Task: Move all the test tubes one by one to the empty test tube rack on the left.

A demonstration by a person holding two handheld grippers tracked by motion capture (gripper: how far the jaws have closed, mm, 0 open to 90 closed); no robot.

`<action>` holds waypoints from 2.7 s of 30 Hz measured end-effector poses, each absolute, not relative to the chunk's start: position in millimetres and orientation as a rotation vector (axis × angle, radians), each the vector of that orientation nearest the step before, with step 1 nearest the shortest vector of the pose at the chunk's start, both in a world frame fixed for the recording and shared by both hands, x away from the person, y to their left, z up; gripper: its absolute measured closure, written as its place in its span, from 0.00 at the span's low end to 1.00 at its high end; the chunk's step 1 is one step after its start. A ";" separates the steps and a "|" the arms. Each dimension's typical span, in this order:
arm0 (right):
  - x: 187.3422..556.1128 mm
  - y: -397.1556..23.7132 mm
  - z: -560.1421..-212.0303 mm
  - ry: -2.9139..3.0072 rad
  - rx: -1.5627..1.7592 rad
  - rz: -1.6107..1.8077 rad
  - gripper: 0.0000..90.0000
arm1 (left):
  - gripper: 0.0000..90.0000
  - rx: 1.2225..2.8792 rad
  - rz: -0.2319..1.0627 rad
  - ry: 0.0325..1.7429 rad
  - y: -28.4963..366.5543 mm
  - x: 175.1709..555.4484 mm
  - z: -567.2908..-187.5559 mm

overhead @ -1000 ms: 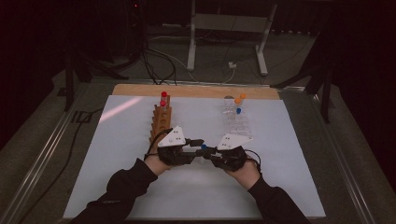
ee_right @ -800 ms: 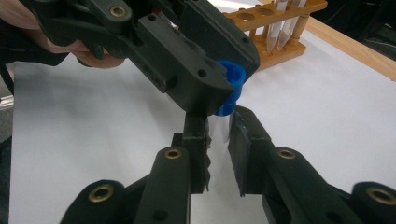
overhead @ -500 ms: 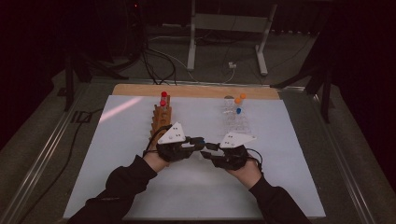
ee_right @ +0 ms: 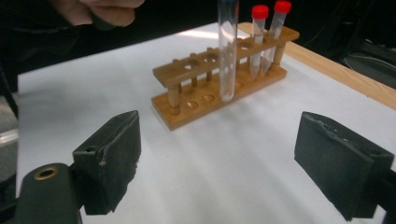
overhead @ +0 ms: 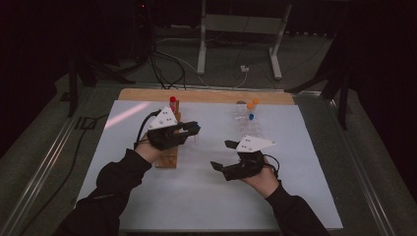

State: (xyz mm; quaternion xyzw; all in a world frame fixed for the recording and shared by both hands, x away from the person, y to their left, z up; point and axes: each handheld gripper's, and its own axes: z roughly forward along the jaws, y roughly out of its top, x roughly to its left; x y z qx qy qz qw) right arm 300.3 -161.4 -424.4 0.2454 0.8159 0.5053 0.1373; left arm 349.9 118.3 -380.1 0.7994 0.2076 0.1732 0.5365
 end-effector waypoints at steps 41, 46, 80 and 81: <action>300.4 -164.6 -424.8 2.381 0.680 1.467 0.02 | 0.86 1.865 0.526 0.862 176.3 425.2 -422.9; 300.8 -165.0 -425.4 2.384 0.683 1.466 0.02 | 0.86 1.890 0.508 0.875 172.0 426.5 -434.8; 316.2 -192.6 -411.9 2.252 0.743 1.444 0.02 | 0.15 1.847 0.392 0.682 170.8 376.0 -422.3; 319.1 -196.4 -410.7 2.243 0.761 1.444 0.02 | 0.10 1.840 0.384 0.680 170.6 372.8 -421.6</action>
